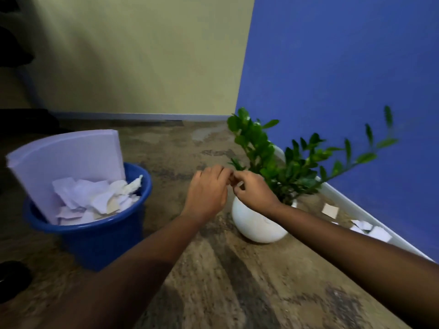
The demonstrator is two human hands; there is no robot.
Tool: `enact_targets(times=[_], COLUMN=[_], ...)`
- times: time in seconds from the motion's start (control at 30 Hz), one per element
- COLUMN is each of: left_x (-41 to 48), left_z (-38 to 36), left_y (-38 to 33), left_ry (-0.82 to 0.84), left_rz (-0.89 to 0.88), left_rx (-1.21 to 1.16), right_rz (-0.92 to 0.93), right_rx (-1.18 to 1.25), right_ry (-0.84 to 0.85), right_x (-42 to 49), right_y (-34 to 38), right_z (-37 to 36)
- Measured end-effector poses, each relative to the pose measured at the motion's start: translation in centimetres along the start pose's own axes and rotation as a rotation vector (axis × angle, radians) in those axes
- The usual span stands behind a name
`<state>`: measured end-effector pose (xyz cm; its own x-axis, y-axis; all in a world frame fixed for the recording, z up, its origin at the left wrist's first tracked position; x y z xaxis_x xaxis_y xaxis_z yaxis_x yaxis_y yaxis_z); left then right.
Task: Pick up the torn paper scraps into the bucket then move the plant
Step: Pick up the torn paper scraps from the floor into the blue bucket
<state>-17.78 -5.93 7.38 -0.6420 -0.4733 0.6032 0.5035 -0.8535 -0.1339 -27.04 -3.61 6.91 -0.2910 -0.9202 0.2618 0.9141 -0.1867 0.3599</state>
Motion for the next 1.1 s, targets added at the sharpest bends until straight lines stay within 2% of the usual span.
enact_targets(times=[0.13,0.3,0.4,0.53,0.77,0.97,1.1], left_x=[0.7,0.8,0.6,0.3,-1.5,-2.8,-3.5], left_z=[-2.9,-8.5,-13.2,-18.7,-26.5,-30.6,-32.1], left_y=[-6.2,-13.3,-16.4,-19.5,-23.0,-25.6,-26.0], left_ry=[0.047,0.229,0.352,0.432,0.648,0.891,0.996], left_rz=[-0.138,-0.251,-0.197,-0.04,0.161,0.277,0.34], left_rx=[-0.083,-0.225,-0.308,-0.325,-0.379,-0.41,-0.342], right_rz=[-0.04,-0.145,-0.265,-0.404,-0.651,-0.794,-0.87], right_rx=[-0.129,-0.235,-0.281,-0.315,-0.308,-0.224,-0.185], right_ry=[0.036,0.14,0.188,0.231,0.261,0.177,0.085], right_x=[-3.2,-7.7,-10.1,-13.0,-16.7,-18.0,-18.2], right_y=[-7.1,-16.3,-22.3,-29.7,-39.5,-45.0,-48.0], right_z=[2.5,4.3,4.3,3.7,2.8,2.2,1.7])
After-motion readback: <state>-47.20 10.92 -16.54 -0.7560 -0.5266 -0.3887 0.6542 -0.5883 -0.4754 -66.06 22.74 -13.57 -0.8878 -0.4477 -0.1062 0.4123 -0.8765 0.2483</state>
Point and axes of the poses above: each hand's wrist, its own x-axis towards the middle knuckle, its own z-axis out of the back of the hand, y = z × x, the point moved 7 cm from there along x, towards the middle knuckle, and after that the axes turned 7 degrees about -x, right-handed, at the moved point
